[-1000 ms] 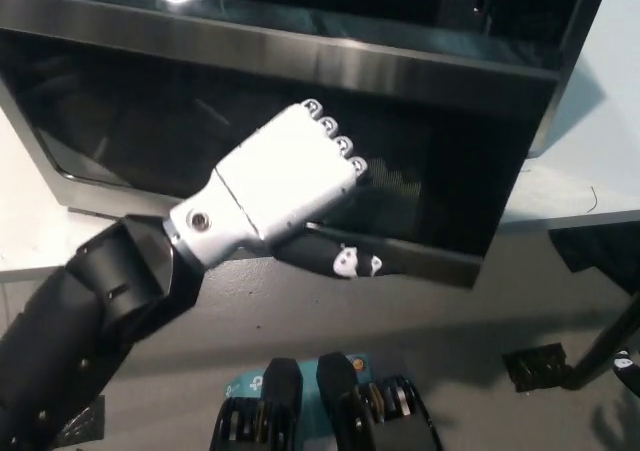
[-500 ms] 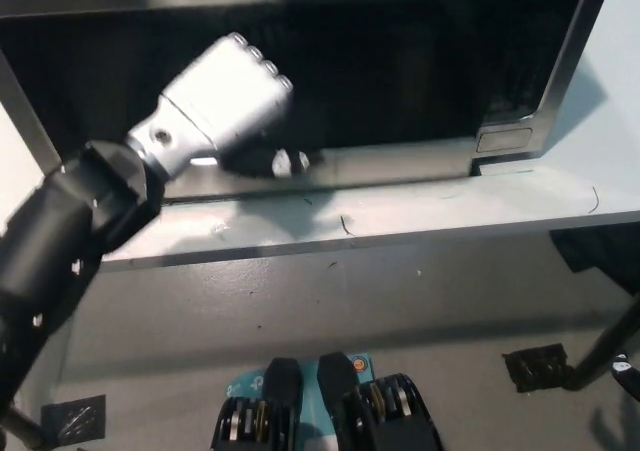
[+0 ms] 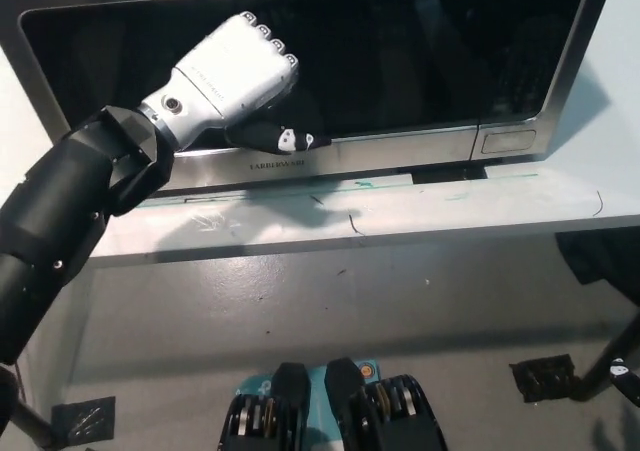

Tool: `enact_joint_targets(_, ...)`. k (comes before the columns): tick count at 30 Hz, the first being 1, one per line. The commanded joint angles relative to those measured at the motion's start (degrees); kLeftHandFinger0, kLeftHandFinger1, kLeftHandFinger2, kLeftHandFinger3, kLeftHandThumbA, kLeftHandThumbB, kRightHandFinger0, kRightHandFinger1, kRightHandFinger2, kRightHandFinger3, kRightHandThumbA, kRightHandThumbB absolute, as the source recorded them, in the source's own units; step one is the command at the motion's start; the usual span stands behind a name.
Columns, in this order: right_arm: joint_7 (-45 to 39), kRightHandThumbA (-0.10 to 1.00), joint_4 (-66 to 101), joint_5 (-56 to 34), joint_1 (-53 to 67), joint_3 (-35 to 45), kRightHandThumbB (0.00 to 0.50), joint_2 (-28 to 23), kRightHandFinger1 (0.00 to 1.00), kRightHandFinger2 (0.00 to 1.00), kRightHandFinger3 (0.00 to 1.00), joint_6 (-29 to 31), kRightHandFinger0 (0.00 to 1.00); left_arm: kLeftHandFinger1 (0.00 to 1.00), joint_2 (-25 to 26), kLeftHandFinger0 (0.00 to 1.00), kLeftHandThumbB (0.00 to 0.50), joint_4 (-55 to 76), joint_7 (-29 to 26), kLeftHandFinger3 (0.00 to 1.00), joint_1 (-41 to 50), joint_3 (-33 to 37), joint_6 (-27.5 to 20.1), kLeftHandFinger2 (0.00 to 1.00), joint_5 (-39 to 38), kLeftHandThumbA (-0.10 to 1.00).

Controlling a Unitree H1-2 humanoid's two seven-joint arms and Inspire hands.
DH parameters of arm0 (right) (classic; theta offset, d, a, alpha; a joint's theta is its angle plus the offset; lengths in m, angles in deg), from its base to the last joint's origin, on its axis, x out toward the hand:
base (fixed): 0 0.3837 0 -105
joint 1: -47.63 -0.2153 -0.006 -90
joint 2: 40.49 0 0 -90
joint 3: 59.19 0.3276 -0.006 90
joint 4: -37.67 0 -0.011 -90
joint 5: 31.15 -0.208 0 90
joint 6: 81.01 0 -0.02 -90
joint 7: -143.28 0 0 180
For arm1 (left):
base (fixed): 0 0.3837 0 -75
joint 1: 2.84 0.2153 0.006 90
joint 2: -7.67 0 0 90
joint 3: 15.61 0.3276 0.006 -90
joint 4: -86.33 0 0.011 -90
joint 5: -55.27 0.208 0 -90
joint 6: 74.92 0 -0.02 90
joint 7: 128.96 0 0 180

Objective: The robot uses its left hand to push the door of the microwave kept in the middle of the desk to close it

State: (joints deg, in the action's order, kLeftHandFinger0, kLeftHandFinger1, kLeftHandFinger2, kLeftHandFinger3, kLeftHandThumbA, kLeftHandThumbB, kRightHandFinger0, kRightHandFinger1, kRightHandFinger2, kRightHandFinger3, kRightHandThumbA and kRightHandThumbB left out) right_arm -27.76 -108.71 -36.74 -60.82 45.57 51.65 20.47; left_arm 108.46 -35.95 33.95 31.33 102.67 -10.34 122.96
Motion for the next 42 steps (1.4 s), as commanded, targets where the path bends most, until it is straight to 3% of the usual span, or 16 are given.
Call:
enact_joint_targets(1,-1.3,0.34,0.2,-1.9,-1.0,0.9,0.096,-1.0,0.89,0.92,0.87,3.2,0.91,0.0,4.9,0.0,0.076,-1.0,-0.7,0.0,-7.5,-5.3,11.6,0.01,1.2,0.98)
enact_joint_targets(3,-1.4,0.34,-0.8,-1.5,-1.2,0.4,0.078,-1.2,0.9,0.94,0.93,3.9,0.93,0.0,4.8,0.0,0.077,1.7,0.5,0.0,-6.1,-6.1,11.6,0.01,0.5,0.95)
enact_joint_targets(4,-1.4,0.38,-1.0,-1.1,-0.8,0.1,0.086,-1.3,0.98,1.0,1.0,4.4,0.99,0.0,4.6,0.0,0.096,5.4,1.0,0.0,-3.8,-7.1,11.4,0.0,-0.2,1.0)
enact_joint_targets(6,-1.2,0.38,0.3,-1.2,-0.4,0.2,0.08,-1.1,0.99,1.0,1.0,3.4,0.99,0.0,4.3,0.0,0.112,8.4,-0.3,0.0,-1.8,-8.0,10.9,0.0,-0.1,0.99)
enact_joint_targets(7,-0.6,0.37,2.4,-1.1,0.1,0.2,0.075,-0.8,1.0,1.0,1.0,1.5,1.0,0.0,4.5,0.0,0.112,14.9,0.6,0.05,1.5,-8.8,11.0,0.01,1.0,1.0)
enact_joint_targets(10,0.1,0.36,2.0,-0.5,-0.2,0.0,0.075,-0.8,1.0,1.0,0.99,1.7,1.0,0.0,3.7,0.0,0.111,23.3,-1.7,0.0,6.2,-10.9,9.4,0.0,0.8,1.0)
enact_joint_targets(13,-0.1,0.37,2.2,-0.5,-0.1,-0.2,0.061,-0.7,0.91,0.92,0.92,1.9,0.96,0.0,3.1,0.0,0.097,32.1,0.3,0.0,10.8,-12.7,9.1,0.0,0.3,1.0)
enact_joint_targets(14,-0.5,0.37,2.2,-0.5,0.0,-0.3,0.049,-0.8,0.92,0.94,0.93,2.3,0.98,0.0,2.7,0.0,0.097,34.8,0.3,0.0,12.4,-13.4,8.7,0.0,-0.5,1.0)
enact_joint_targets(15,-0.6,0.38,2.1,-0.7,0.0,-0.1,0.053,-0.7,0.94,0.97,0.95,2.1,0.98,0.0,2.5,0.0,0.089,39.9,0.5,0.0,15.4,-14.1,7.4,0.0,-2.3,0.92)
enact_joint_targets(20,-0.1,0.37,0.7,-0.2,-0.6,-0.4,0.049,-1.0,0.94,0.94,0.93,2.8,1.0,0.0,2.1,0.0,0.082,49.7,2.4,0.0,24.2,-16.1,7.0,0.0,-3.3,0.91)
enact_joint_targets(26,-0.6,0.36,0.7,-0.8,-1.0,-0.3,0.035,-1.2,0.91,0.92,0.91,3.4,0.96,0.0,0.6,0.0,0.074,50.0,-3.8,0.0,33.1,-17.8,3.9,0.03,-3.7,0.95)
enact_joint_targets(30,-1.2,0.41,0.5,-1.6,-1.4,0.1,0.067,-1.3,0.93,0.94,0.91,2.5,0.99,0.0,-0.1,0.0,0.059,49.2,-2.0,0.0,37.8,-19.2,4.9,0.02,-6.2,0.99)
enact_joint_targets(32,-1.0,0.43,0.9,-0.4,-1.1,-0.7,0.053,-1.6,0.95,0.97,0.95,3.2,1.0,0.0,0.3,0.0,0.001,46.0,-4.6,0.02,42.0,-20.3,3.7,0.08,-7.2,0.94)
enact_joint_targets(36,-0.6,0.39,1.7,-1.0,-0.9,-0.2,0.055,-1.4,0.96,0.98,0.96,2.6,1.0,0.0,-1.0,0.0,0.0,41.4,-4.9,0.0,45.8,-21.8,4.1,0.06,-10.1,1.0)
enact_joint_targets(39,0.0,0.38,1.3,-0.5,-1.2,-0.5,0.037,-1.5,0.91,0.93,0.94,2.3,0.96,0.0,-2.4,0.0,0.0,33.9,-8.0,0.02,47.7,-22.6,3.9,0.08,-11.5,0.8)
enact_joint_targets(42,-1.1,0.36,0.7,-1.2,-1.4,-0.3,0.032,-1.5,0.92,0.95,0.94,3.5,0.97,0.09,-4.2,0.0,0.0,28.9,-7.0,0.01,48.7,-23.6,4.6,0.18,-14.5,0.84)
